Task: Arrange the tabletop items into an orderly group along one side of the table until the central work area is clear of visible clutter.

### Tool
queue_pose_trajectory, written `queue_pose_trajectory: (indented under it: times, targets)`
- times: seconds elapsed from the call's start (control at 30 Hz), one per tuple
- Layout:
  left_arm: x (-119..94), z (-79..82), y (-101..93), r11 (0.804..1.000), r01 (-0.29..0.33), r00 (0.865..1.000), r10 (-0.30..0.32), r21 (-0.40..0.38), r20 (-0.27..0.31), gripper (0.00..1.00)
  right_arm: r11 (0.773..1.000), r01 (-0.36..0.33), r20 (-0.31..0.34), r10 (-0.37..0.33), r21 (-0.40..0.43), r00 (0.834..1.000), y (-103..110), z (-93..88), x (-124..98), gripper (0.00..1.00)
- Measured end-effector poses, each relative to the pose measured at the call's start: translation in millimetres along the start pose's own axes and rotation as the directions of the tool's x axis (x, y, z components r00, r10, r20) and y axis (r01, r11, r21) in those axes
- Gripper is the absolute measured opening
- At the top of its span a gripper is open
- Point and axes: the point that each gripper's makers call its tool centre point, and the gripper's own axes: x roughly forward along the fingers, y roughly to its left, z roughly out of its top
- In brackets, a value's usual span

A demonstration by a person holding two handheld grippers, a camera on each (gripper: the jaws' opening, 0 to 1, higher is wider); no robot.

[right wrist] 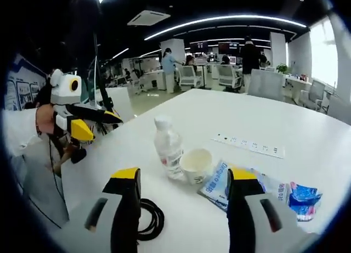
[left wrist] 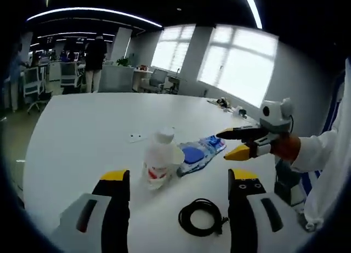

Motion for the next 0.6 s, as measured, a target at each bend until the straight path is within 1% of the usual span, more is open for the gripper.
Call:
queue_pose_trajectory:
  times: [0.17,0.2,0.33,0.4,0.43,0.53,0.6]
  targets:
    - [-6,-15.6,-2.1,0.999,-0.038,0.999,0.037,-0.033,-0.014,0.74,1.000,0.004,-0.032,-0.004,0.014,0.999,2,-16.6,-3,0.63]
    - [-7,-21.8,-2.0,0.998,-0.052,0.998,0.051,-0.034,-0.029,0.74,1.000,0.004,-0.040,-0.003,0.016,0.999,3,-21.3,-4,0.63]
    - [-9,-35.5,-5.0,0.996,-0.071,0.997,0.068,-0.054,-0.046,0.74,1.000,-0.002,-0.078,0.003,0.016,0.997,7,-36.9,-4,0.62]
    - [-8,-42.8,-5.5,0.994,-0.091,0.995,0.088,-0.061,-0.055,0.73,1.000,-0.007,-0.093,0.010,0.026,0.996,11,-45.0,-4,0.61]
    - [-8,-44.3,-5.9,0.994,-0.093,0.994,0.090,-0.061,-0.058,0.73,1.000,-0.008,-0.097,0.011,0.027,0.995,12,-46.7,-4,0.61]
    - [-5,-61.6,-8.4,0.990,-0.118,0.989,0.111,-0.072,-0.094,0.71,0.999,-0.012,-0.132,0.016,0.036,0.991,18,-62.7,-4,0.60]
    - [-3,-70.2,-9.9,0.988,-0.131,0.987,0.121,-0.088,-0.105,0.70,0.999,-0.017,-0.145,0.024,0.052,0.989,22,-70.7,-3,0.59]
